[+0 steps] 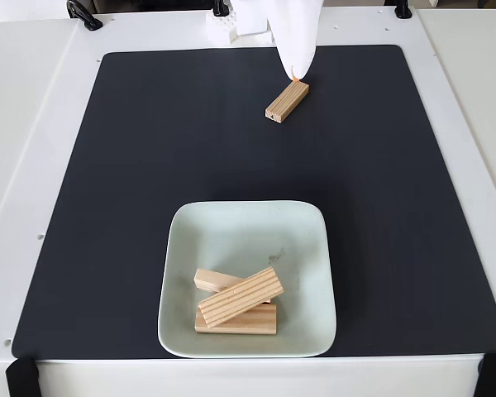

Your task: Pick up the wooden block and place them on the plate.

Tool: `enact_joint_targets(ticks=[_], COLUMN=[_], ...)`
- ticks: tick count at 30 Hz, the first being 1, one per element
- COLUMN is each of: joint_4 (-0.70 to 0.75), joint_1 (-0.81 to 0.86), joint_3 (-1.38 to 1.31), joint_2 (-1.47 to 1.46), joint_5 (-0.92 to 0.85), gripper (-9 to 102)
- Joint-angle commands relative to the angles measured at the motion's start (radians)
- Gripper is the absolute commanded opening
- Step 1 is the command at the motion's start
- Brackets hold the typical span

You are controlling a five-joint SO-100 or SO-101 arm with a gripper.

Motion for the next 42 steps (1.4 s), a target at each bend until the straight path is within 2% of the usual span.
enact_joint_targets(ticks=[1,6,12,14,19,21,24,32,37,42], joint_4=[0.084,0.152,0.15,0.152,0.152,0.152,0.152,0.152,0.15,0.137], joint_1=[-0.037,-0.104,-0.132,-0.132,-0.123,-0.118,-0.101,-0.08,-0.08,-0.078], joint_3=[0.11,0.242,0.279,0.282,0.282,0.282,0.282,0.281,0.299,0.382], joint_2=[0.118,0.178,0.178,0.178,0.141,0.123,0.089,-0.011,-0.023,-0.009], joint_5=[-0.107,-0.247,-0.264,-0.259,-0.265,-0.265,-0.265,-0.265,-0.267,-0.342], gripper=[0,0,3,10,37,43,43,30,30,30])
